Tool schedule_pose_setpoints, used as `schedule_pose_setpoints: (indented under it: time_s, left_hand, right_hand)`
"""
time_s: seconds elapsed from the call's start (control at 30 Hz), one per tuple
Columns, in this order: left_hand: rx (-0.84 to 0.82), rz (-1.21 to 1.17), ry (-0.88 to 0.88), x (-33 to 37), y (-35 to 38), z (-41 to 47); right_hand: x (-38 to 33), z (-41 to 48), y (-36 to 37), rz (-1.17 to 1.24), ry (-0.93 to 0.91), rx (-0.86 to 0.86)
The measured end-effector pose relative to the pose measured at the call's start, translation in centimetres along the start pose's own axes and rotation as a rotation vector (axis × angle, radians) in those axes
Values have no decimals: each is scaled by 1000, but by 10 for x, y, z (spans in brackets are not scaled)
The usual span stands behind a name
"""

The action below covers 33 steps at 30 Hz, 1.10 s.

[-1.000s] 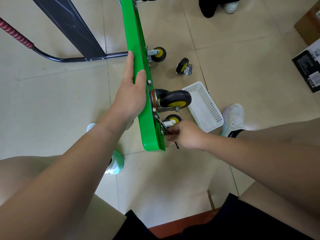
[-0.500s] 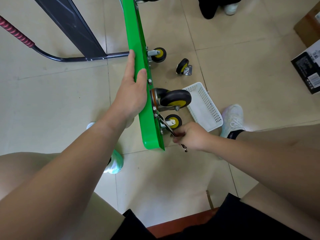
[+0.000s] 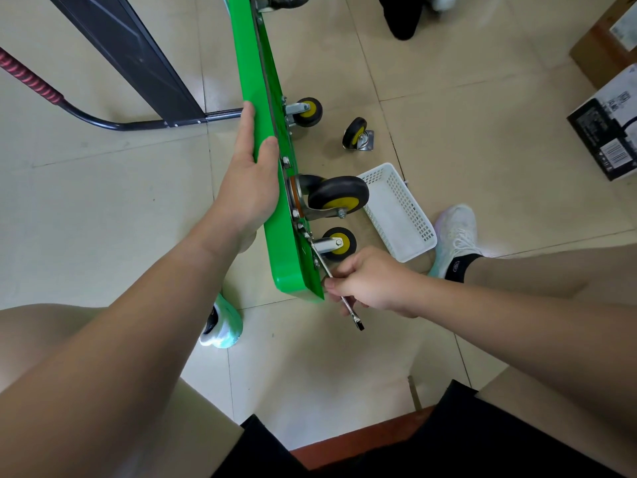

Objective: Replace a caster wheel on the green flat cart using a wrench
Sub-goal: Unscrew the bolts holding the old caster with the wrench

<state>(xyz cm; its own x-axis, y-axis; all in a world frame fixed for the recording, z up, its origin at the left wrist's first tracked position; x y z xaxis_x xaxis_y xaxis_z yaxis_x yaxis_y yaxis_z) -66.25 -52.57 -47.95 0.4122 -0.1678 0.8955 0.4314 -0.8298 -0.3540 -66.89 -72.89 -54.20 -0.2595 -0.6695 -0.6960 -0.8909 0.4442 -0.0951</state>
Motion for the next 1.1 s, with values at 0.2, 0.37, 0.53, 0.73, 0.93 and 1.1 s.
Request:
schedule_pose_setpoints:
  time_s: [0.2, 0.37, 0.53, 0.73, 0.93, 1.1]
  left_hand:
    - [2, 2, 13, 0, 0, 1]
    - [-8, -6, 13, -1, 0, 2]
    - [5, -2, 10, -1, -1, 1]
    - [10, 27, 23, 1, -3, 0]
    - [-14, 15, 32, 2, -2, 0]
    - [-9, 25, 29, 2, -1, 0]
  right_hand:
    - [-3, 1, 2, 188, 0, 2]
    - [-1, 10, 0, 59, 16, -15]
    - [3, 30, -1, -136, -49, 3]
    - [3, 58, -3, -268, -110, 53]
    - [-1, 80, -10, -173, -101, 139]
    - [-6, 75, -13, -291, -138, 121]
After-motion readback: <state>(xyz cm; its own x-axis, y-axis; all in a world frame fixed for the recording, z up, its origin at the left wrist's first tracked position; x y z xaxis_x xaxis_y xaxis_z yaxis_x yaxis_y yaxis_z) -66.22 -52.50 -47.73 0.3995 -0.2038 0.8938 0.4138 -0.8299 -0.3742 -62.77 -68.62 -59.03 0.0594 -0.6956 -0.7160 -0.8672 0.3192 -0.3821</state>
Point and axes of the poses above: each hand's wrist, its own z-axis towards the middle knuckle, its own y-axis out of the palm, x = y × z, the point moved 6 cm from there along z, towards the middle knuckle, and after that the axes turned 8 degrees about z, right-handed, at the moved point
